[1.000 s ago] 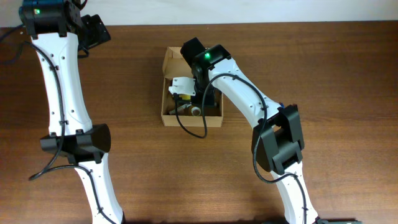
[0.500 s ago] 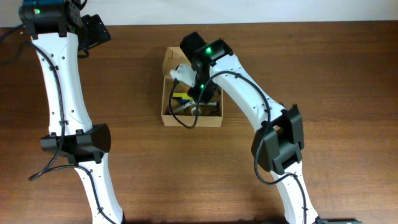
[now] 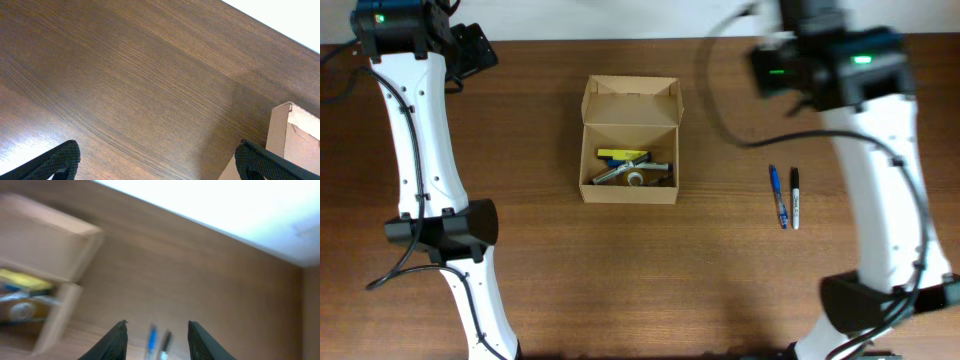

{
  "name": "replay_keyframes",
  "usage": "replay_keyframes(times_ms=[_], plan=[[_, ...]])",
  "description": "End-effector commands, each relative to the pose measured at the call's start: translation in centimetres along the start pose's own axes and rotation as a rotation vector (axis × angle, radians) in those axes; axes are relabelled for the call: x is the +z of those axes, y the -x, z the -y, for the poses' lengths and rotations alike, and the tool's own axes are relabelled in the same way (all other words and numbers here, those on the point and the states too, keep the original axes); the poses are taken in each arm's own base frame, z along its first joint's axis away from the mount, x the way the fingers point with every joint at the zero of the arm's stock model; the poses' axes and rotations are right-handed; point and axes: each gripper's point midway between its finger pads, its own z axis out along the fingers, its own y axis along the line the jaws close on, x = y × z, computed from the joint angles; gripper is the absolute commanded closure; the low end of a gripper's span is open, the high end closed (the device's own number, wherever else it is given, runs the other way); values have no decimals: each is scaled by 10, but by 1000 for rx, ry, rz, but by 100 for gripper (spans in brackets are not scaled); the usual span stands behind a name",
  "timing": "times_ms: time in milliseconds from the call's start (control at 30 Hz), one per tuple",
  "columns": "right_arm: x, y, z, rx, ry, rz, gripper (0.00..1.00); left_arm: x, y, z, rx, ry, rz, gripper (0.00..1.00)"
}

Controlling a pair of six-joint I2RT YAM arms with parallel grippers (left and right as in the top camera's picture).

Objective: Pack container
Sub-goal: 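Drop the black pen into the box and withdraw the right arm, then grasp the blue pen with the right gripper and lift it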

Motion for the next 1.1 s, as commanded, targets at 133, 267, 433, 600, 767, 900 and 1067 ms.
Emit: replay_keyframes(times_ms=[133,267,433,600,767,900,1067], plan=[[127,-143,-3,181,231,-464,60,-1,2,-2,1,3,6,0],[158,-194,-12,211,256,-570,59,-1,2,-2,1,3,6,0],[175,-226,-24,220,268,-607,59,-1,2,-2,1,3,6,0],[183,-237,-26,229,266,-610,58,-1,2,-2,1,3,6,0],[192,-245,-29,229,263,-601,58,-1,2,-2,1,3,6,0],[198,-253,-30,227,251,-596,58,-1,2,-2,1,3,6,0],[205,-267,-34,223,240,-600,62,-1,2,-2,1,3,6,0]])
